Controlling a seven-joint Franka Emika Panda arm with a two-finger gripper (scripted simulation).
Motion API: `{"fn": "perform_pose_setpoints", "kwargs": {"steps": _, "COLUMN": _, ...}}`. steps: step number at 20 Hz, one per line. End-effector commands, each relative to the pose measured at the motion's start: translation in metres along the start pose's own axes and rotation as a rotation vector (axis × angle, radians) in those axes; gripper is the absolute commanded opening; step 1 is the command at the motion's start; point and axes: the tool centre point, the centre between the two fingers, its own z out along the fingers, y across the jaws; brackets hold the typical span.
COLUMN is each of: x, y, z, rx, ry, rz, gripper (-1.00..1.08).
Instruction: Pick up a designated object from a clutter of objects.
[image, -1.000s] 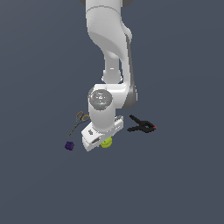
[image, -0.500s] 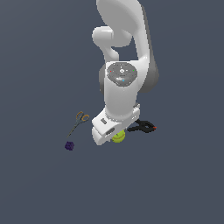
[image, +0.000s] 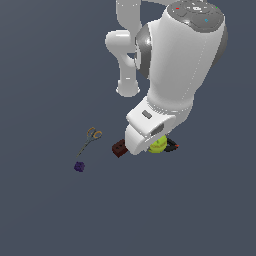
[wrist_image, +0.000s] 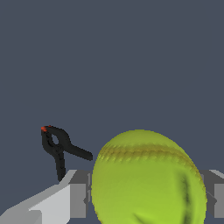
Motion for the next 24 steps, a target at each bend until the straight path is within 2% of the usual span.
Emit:
{"fn": "perform_pose_setpoints", "kwargs": {"steps": 1, "x": 0.012, "y": -0.009, "z": -0.026, "rx": 0.0, "ry": 0.0, "rz": 0.0, "gripper": -1.0}}
{"fn": "perform_pose_setpoints", "kwargs": {"steps": 13, "x": 0.055, "y": -0.04, "z": -0.114, "rx": 0.0, "ry": 0.001, "rz": 0.001, "gripper": -1.0}}
{"fn": "perform_pose_setpoints", "kwargs": {"steps": 24, "x": 0.078, "y": -0.054, "z": -0.156, "rx": 0.001, "ry": 0.001, "rz": 0.001, "gripper": -1.0}}
